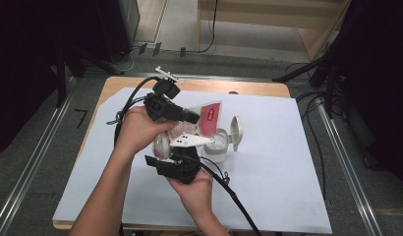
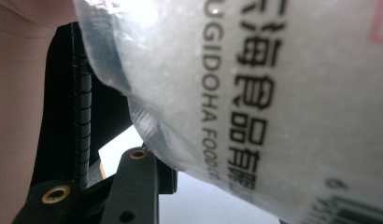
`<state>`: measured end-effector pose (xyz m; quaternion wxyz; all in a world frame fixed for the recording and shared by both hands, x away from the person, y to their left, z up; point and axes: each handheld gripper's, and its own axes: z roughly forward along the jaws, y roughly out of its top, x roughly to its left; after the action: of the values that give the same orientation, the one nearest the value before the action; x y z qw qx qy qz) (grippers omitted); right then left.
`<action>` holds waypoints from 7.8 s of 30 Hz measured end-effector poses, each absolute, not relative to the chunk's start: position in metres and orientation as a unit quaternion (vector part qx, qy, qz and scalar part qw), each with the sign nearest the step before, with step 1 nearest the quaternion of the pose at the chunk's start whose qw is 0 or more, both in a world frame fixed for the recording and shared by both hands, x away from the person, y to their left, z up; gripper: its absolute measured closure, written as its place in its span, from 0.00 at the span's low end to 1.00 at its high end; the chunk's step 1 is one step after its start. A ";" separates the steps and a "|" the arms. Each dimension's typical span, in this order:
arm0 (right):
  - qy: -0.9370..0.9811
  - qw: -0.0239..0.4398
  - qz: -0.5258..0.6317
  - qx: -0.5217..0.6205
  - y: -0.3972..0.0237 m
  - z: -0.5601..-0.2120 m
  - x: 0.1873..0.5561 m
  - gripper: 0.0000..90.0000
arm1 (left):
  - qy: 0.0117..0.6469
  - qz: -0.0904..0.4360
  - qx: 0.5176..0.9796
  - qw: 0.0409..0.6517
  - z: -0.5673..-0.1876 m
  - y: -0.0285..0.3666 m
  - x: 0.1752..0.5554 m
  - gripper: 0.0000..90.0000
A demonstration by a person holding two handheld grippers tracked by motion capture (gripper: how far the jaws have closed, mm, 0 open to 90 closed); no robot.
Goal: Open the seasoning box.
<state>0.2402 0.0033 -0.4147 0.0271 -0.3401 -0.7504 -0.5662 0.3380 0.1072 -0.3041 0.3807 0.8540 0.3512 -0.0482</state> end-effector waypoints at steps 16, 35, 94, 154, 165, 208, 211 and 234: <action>-0.751 0.026 -0.566 -0.338 0.003 -0.413 0.239 0.69 | 0.350 -0.044 0.852 0.387 -0.302 0.106 0.336 0.88; -0.750 0.036 -0.567 -0.340 0.002 -0.415 0.241 0.69 | 0.351 -0.040 0.853 0.385 -0.304 0.105 0.337 0.89; -0.755 0.033 -0.564 -0.334 0.001 -0.414 0.241 0.69 | 0.357 -0.039 0.847 0.391 -0.304 0.105 0.337 0.90; -0.756 0.028 -0.564 -0.330 0.003 -0.411 0.245 0.67 | 0.368 -0.036 0.830 0.417 -0.302 0.107 0.340 0.88; -0.744 0.024 -0.573 -0.342 0.002 -0.411 0.244 0.71 | 0.362 -0.026 0.832 0.419 -0.299 0.104 0.337 0.87; -0.748 0.000 -0.574 -0.333 0.001 -0.410 0.243 0.70 | 0.340 -0.043 0.865 0.368 -0.294 0.094 0.349 0.98; -0.750 -0.003 -0.573 -0.331 0.001 -0.410 0.243 0.70 | 0.339 -0.046 0.864 0.370 -0.294 0.093 0.350 0.98; -0.748 -0.002 -0.575 -0.331 0.000 -0.408 0.244 0.70 | 0.336 -0.043 0.872 0.352 -0.291 0.088 0.354 0.98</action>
<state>0.2440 0.0003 -0.4083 -0.0021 -0.3307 -0.7483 -0.5750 0.3543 0.0883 -0.2910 0.3522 0.8724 0.3361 -0.0433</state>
